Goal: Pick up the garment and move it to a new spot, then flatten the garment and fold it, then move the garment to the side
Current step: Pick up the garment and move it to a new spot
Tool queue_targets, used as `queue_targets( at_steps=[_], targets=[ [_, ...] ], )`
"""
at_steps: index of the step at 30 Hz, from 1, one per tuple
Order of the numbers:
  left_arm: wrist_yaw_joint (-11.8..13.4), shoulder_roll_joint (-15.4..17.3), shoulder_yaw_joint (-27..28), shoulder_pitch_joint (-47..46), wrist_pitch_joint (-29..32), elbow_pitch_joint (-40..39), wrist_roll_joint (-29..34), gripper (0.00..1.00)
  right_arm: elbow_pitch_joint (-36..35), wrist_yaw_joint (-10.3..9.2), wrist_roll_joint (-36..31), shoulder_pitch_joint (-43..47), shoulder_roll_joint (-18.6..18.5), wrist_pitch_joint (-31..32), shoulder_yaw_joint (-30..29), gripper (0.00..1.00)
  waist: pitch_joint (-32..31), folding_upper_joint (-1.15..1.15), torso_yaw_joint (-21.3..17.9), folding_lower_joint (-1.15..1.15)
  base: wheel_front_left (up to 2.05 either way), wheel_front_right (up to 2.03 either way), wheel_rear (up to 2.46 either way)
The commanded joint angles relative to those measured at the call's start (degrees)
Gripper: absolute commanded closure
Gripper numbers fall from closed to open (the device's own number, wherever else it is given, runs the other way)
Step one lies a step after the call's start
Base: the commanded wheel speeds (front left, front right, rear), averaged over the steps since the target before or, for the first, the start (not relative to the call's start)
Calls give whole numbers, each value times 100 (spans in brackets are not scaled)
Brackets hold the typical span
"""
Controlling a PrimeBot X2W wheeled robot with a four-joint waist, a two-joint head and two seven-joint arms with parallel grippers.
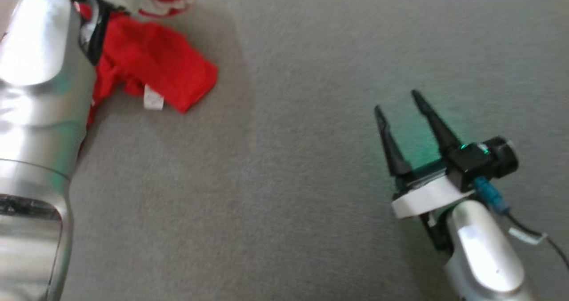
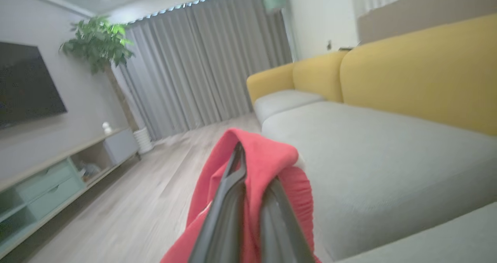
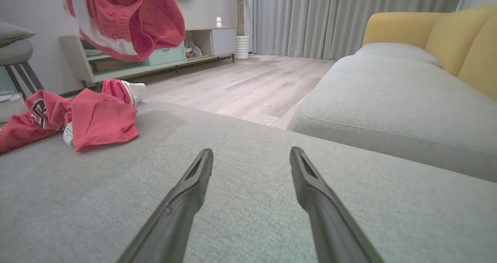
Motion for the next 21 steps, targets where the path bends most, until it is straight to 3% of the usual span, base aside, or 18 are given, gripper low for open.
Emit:
queue_targets(
  at_steps=[1,6,8,14,21],
  targets=[
    [10,297,-22,-315,-43,-325,-101,100,-147,-4,60,84,109,-12,164,0,-586,0,-544,1,0,0,0],
    [10,414,-681,-449,57,-1116,-425,100,-217,-4,312,306,208,-12,190,0,-1128,0,-1268,1,0,0,0],
    [10,424,-871,-480,77,-1466,-556,100,-273,-4,728,422,213,-12,169,0,-1275,0,-1574,1,0,0,0],
    [24,237,-901,-329,236,-2147,-1015,100,-562,-4,1342,481,215,-12,113,0,-1291,0,-2435,1,0,0,0],
    [245,-124,-730,1154,62,-2309,-1611,100,-704,-4,1539,454,216,-12,83,0,-952,0,-3154,1,0,0,0]
  ],
)
